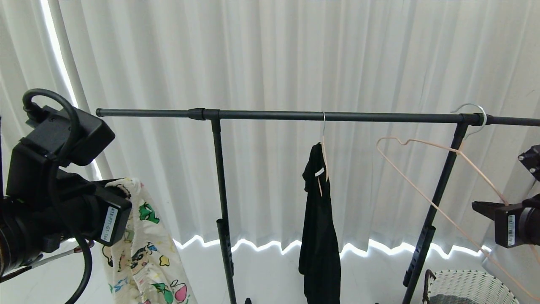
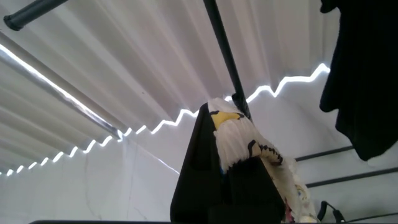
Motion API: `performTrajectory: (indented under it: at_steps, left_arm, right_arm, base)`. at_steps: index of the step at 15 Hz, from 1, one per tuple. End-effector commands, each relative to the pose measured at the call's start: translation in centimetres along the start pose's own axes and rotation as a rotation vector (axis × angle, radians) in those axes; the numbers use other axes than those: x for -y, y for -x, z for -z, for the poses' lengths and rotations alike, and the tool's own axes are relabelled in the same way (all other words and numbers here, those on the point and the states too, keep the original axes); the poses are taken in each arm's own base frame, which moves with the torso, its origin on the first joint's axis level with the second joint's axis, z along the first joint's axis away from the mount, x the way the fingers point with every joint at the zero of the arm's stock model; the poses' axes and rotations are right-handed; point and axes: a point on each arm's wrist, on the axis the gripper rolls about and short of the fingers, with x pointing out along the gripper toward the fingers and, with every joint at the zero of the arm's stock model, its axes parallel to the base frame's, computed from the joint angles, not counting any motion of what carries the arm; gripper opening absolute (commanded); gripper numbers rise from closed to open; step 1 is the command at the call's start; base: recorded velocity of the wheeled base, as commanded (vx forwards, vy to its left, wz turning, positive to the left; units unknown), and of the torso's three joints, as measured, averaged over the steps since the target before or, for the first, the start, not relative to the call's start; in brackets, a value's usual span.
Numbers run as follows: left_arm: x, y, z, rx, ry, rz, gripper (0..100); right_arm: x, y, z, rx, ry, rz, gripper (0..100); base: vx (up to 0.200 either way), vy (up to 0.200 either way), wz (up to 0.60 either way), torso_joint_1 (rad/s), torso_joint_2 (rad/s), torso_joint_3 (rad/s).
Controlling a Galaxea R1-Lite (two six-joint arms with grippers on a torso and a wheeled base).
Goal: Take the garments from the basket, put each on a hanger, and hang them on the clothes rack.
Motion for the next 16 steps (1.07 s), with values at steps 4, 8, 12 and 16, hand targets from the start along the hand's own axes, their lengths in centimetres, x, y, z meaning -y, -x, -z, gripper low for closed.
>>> performTrajectory:
  at_steps: [4, 8, 12, 16]
  left_arm:
    - [0.7, 0.1, -0.1, 0.013, -0.018, 0.039, 0]
    - [2.0, -0.3, -0.5, 0.032, -0.033, 0.089, 0]
    - [3.9, -4.3, -1.4, 0.005, -0.033, 0.086, 0]
    - [5.6, -9.0, -3.5, -0.056, 0.168, 0.028, 0]
  right_arm:
    - [-2.3, 2.2, 1.0, 0.034, 0.066, -0.212, 0]
    - [-3.9, 3.0, 1.7, 0.025, 0.113, -0.369, 0]
    - [-6.3, 3.7, 2.4, -0.027, 0.135, -0.589, 0]
    - [-8.7, 4.9, 4.0, -0.119, 0.129, -0.767, 0]
  base:
    - [-0.050, 0.000, 0.00, 0.002, 0.00, -0.001]
    - [0.000, 0.000, 0.00, 0.000, 0.00, 0.000]
    - [0.000, 0.000, 0.00, 0.000, 0.00, 0.000]
    - [0.000, 0.000, 0.00, 0.000, 0.00, 0.000]
